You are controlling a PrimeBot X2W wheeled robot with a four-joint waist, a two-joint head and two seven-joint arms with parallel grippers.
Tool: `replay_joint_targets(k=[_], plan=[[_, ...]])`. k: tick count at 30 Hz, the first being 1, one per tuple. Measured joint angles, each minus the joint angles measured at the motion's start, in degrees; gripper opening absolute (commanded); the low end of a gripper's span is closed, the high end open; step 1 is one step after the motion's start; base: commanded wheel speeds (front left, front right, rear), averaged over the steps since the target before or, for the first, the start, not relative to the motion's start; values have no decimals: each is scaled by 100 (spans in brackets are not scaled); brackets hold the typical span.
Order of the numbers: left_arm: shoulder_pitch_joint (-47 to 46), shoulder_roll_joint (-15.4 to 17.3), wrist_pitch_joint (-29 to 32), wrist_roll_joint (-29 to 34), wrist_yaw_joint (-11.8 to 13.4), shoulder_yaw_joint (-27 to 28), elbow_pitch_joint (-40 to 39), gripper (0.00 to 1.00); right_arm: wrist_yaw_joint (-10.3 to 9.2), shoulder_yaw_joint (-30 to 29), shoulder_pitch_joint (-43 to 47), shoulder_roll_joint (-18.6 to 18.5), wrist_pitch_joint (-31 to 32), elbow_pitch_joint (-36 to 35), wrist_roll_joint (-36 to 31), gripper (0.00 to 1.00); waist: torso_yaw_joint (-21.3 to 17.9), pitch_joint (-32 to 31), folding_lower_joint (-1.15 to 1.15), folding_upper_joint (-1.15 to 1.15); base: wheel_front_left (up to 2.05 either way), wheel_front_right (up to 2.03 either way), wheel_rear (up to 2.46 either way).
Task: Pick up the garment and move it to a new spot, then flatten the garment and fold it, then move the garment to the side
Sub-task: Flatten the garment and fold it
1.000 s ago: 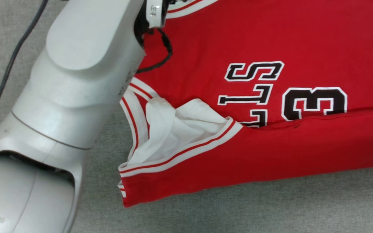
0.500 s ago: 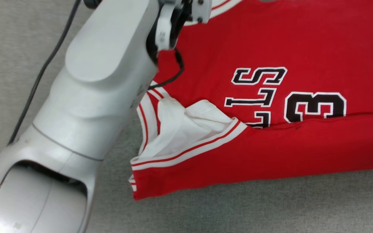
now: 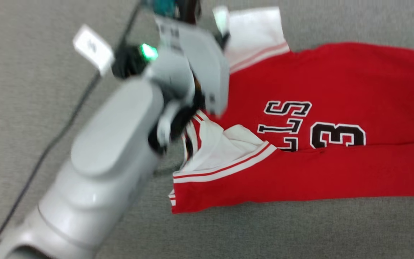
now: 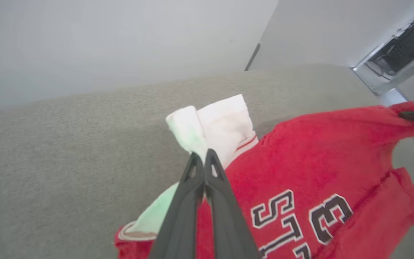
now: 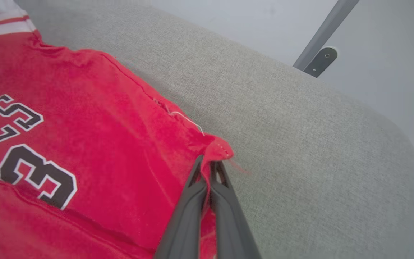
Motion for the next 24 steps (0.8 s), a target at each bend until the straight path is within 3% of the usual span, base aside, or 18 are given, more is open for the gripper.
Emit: replay_joint_targets(k=[7, 12, 16, 24], plan=[[1098, 455, 64, 1, 403, -104, -1494, 0, 0, 69, 426, -547, -336, -341, 237, 0, 204, -337, 0, 0, 0, 0, 0], [1896, 712, 74, -2, 687, -194, -2317, 0, 0, 133, 787, -715, -436, -439, 342, 0, 273, -384, 0, 0, 0, 0, 0], [2401, 766, -118, -107, 778, -172, -2614, 0, 0, 167, 1059, -739, -552, -402, 443, 0, 283, -346, 0, 0, 0, 0, 0], [2891, 859, -503, -81, 798, -187, -2479, 0, 0, 193, 1432, -676, -731, -246, 580, 0, 305, -213, 0, 0, 0, 0, 0]])
